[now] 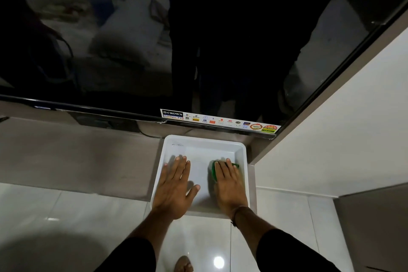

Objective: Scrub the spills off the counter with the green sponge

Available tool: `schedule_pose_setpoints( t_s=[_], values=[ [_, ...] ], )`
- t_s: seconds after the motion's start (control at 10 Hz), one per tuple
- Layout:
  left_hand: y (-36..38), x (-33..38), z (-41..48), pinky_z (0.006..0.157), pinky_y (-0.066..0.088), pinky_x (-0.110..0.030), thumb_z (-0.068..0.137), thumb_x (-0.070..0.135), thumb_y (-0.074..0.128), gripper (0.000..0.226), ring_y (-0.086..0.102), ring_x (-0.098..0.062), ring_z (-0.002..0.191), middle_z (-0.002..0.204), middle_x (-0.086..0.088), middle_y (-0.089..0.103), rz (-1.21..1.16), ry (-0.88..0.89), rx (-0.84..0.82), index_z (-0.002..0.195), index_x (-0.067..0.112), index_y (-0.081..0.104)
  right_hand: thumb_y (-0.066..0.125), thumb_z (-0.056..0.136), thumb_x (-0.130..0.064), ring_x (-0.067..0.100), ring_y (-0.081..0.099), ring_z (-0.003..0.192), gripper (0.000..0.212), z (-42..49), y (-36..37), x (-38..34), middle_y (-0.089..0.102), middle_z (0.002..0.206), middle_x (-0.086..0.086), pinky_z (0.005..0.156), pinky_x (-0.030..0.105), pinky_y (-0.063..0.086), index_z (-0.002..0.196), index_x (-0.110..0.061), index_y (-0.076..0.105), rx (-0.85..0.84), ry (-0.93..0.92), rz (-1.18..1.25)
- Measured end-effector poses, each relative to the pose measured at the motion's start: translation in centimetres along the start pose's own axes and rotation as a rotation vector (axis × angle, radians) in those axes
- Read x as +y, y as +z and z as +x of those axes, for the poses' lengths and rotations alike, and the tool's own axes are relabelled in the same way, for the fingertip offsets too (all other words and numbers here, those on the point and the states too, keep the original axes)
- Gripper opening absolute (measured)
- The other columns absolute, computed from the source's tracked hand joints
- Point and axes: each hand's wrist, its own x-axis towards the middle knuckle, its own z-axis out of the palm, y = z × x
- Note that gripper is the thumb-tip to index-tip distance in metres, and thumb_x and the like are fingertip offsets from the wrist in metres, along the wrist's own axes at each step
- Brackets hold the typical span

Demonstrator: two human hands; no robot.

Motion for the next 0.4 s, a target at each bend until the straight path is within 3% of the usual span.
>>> schedule_pose_setpoints(
  t_s=[0.2,0.4],
  values=[
    [-0.1,-0.1,0.0,0.128,0.011,-0.058,0.102,0.067,0.02,0.083,-0.006,-0.029,0.159,0.173,-0.012,0.003,-0.006,0.017,0.009,0.164,0.012,0.012,0.04,0.109,-0.033,0.031,-0.007,0.159,0.07,0.1,0.2,0.1,-0.005,0.173,0.007,0.128,0.047,-0.003,0.163,-0.015,0.0,-0.062,-0.026,-0.018],
    [-2.4,3.0,-0.8,0.128,0.008,-0.057,0.1,0.067,0.009,0.083,-0.007,-0.03,0.158,0.171,-0.01,-0.001,0.094,0.014,-0.02,0.163,0.013,0.008,0.041,0.099,-0.058,0.032,-0.008,0.158,0.087,-1.7,-2.6,0.0,-0.003,0.173,0.006,0.126,0.048,-0.003,0.163,-0.015,0.001,-0.061,-0.073,0.034]
  ],
)
